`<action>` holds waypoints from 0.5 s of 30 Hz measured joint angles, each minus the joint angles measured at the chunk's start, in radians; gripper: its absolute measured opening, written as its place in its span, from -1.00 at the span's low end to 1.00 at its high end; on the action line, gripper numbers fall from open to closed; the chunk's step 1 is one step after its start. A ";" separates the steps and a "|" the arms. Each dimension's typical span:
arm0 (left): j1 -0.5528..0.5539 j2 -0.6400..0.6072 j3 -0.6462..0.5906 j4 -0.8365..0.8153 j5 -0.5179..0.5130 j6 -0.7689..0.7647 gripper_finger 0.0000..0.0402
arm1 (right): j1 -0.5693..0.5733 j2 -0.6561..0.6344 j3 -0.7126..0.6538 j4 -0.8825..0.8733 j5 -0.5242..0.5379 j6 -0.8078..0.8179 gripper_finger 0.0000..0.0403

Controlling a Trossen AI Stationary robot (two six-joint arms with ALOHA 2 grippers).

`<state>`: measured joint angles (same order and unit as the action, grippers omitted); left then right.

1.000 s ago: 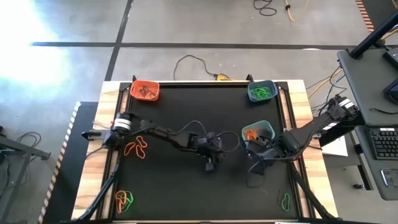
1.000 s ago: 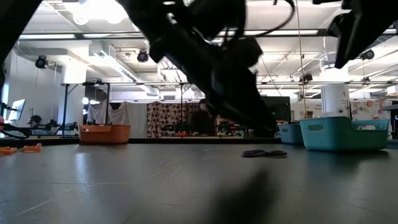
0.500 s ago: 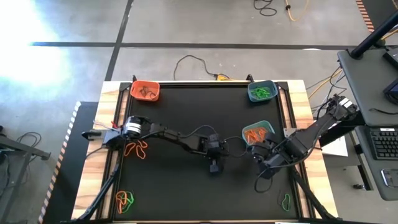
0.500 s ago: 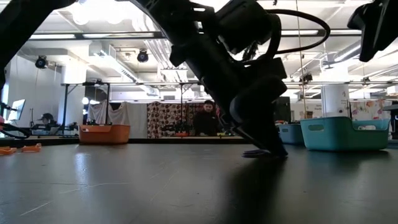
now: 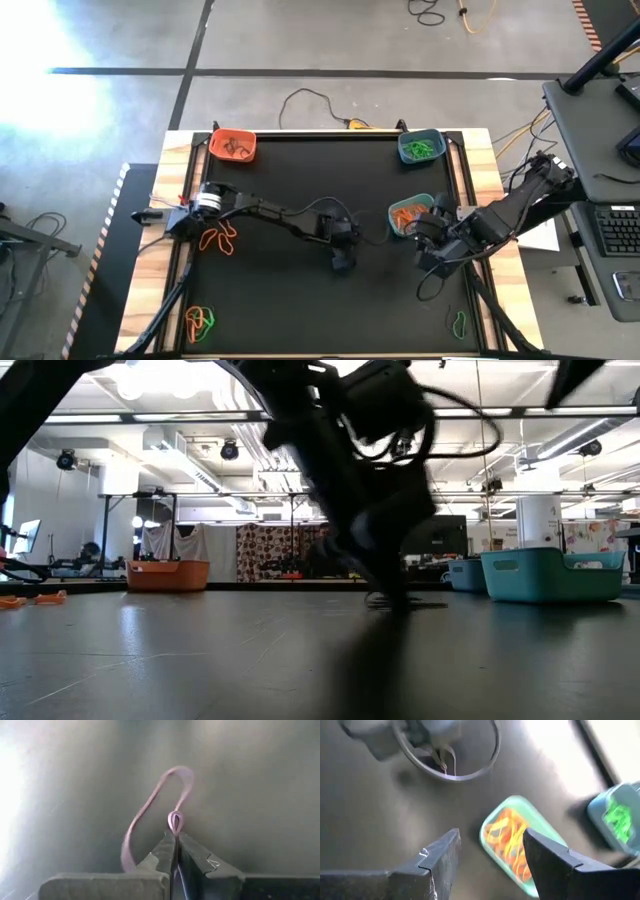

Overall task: Sort rubber bands into baskets
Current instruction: Put the purple rubber band into the orange bin

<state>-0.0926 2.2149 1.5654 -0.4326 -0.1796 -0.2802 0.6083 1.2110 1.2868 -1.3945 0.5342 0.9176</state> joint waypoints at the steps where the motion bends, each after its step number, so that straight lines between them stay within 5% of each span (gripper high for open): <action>1: 0.007 -0.019 -0.004 -0.052 -0.025 -0.002 -1.00 | 0.000 0.000 0.015 0.001 0.032 0.000 0.04; 7: 0.082 -0.190 -0.032 -0.294 -0.214 0.001 -1.00 | 0.000 0.000 0.075 0.011 0.172 0.012 0.04; 15: 0.356 -0.607 -0.339 -0.381 -0.385 -0.074 -1.00 | 0.000 0.001 0.083 0.017 0.091 0.172 0.04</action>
<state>0.2637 1.6078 1.2265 -0.8137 -0.5642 -0.3544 0.6086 1.2118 1.3694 -1.3773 0.6250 1.0898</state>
